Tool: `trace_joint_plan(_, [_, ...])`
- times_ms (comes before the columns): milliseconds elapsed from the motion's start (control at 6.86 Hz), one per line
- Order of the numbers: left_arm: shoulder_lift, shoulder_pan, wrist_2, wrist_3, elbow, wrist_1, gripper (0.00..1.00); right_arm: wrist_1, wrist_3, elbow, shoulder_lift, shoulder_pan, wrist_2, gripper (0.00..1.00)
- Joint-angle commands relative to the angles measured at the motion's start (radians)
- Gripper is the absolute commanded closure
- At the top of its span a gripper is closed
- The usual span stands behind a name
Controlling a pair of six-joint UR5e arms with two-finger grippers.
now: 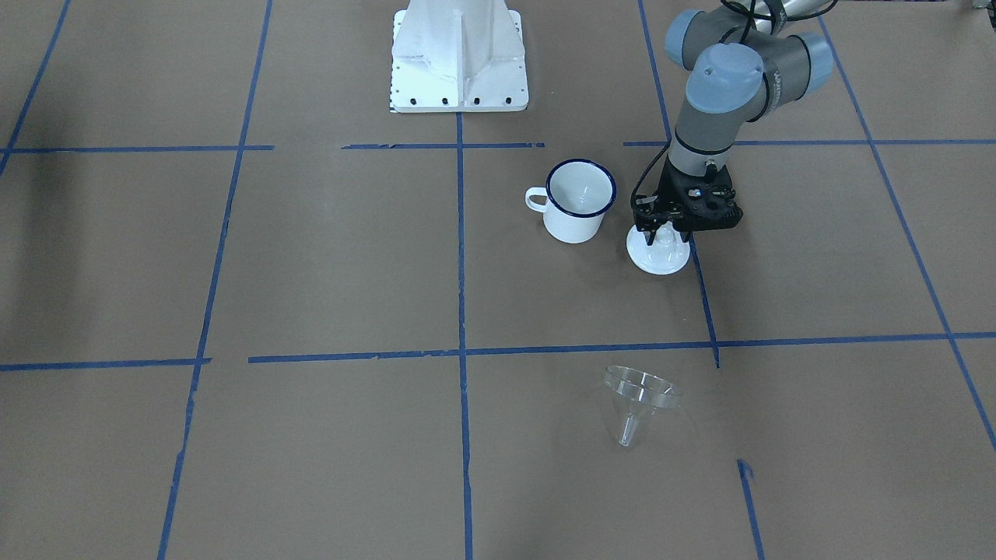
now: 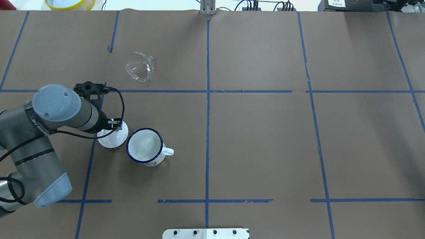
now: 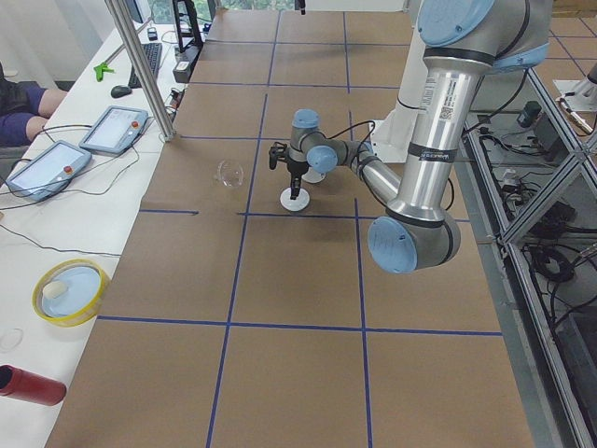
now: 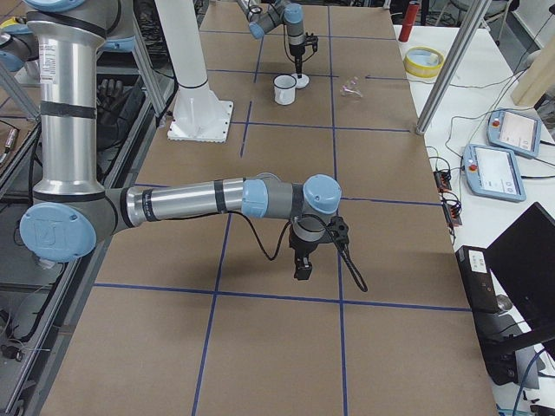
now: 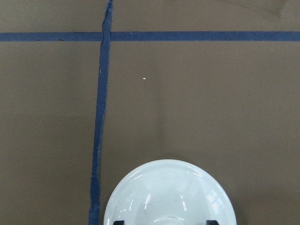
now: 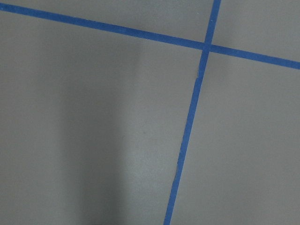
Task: Remove funnel from cup
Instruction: 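Grasp the white lid's knob with the left gripper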
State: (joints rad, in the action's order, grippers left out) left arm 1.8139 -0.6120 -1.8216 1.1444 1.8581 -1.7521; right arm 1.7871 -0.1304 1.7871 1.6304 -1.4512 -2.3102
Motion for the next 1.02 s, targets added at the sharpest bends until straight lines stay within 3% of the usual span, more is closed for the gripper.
trace_joint_plan(0, [-0.001,0.0,-0.002,0.0,0.0,0.0,0.37,0.0,0.0,0.0,0.0,0.0,0.0,0.0])
trace_joint_plan(146, [-0.001,0.0,-0.002,0.0,0.0,0.0,0.38,0.0,0.0,0.0,0.0,0.0,0.0,0.0])
trace_joint_plan(291, [-0.001,0.0,-0.002,0.0,0.001,0.0,0.51,0.0,0.0,0.0,0.0,0.0,0.0,0.0])
trace_joint_plan(583, [-0.001,0.0,-0.002,0.0,0.006,0.0,0.91,0.0,0.0,0.0,0.0,0.0,0.0,0.0])
trace_joint_plan(728, [-0.001,-0.011,-0.005,0.0,0.038,0.008,1.0,0.0,0.0,0.0,0.0,0.0,0.0,0.0])
trace_joint_plan(874, [-0.013,-0.061,-0.04,-0.006,0.097,0.032,1.0,0.0,0.0,0.0,0.0,0.0,0.0,0.0])
